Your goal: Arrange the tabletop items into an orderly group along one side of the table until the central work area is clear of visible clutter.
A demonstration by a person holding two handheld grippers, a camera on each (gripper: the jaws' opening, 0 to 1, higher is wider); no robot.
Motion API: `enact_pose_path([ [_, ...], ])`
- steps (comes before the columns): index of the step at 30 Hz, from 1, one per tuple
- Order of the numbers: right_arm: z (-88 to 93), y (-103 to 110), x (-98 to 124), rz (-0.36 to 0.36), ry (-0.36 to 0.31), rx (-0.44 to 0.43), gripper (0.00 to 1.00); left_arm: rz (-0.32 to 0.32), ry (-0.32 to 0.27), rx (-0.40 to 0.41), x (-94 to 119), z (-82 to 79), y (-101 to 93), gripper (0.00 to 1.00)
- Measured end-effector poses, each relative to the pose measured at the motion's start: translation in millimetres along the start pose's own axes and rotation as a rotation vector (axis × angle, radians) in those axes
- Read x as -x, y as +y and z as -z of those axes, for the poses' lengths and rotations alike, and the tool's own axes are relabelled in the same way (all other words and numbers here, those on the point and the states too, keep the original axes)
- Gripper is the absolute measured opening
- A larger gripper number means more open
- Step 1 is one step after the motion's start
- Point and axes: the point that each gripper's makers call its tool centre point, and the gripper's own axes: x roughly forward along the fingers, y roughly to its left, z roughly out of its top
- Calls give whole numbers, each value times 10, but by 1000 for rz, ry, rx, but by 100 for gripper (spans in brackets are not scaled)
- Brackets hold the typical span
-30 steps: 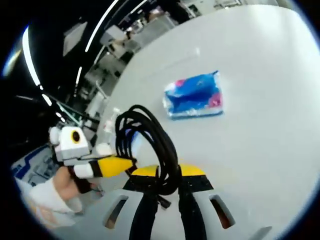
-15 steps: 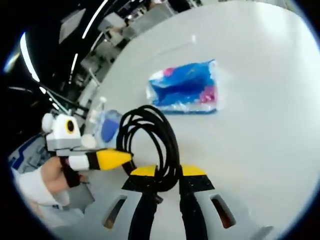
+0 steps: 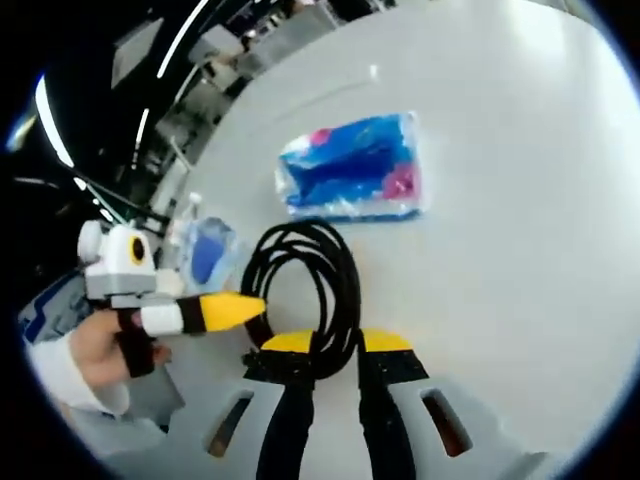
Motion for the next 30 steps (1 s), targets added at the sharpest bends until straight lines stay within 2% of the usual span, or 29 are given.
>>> enact_pose_path([
  [3,-22,-16,16,-1,-5,6,15,-7,-7,18,17,-25,28,5],
  [6,-11,-23,56,-5,-3,-11,15,-45,-6,9,29,-24,78,7],
  [8,-25,-14,128,-2,-21,-5,15,-46,-12,3,50,-20,59,6],
  [11,-53,19,231,-11,-62,-10,12,-11,-64,7,129,-97,-37,5],
  [15,-60,46,319,-18,-109,-22,13,8,-101,-23,153,-143,-96,8],
  [19,30,124,462,-26,-137,3,17,6,-135,-81,240,-94,-153,26],
  [22,77,197,576,-37,-182,38,26,-14,-145,-206,339,-79,-164,42],
  [24,121,234,613,-40,-205,102,36,-47,-143,-268,413,-55,-132,51],
  [27,241,268,642,-24,-194,146,55,-127,-145,-338,559,-62,-21,70],
  [28,253,283,653,-20,-195,158,60,-142,-159,-377,629,-82,-13,78],
  [30,266,318,686,-18,-210,181,71,-148,-203,-433,753,-133,-32,86],
])
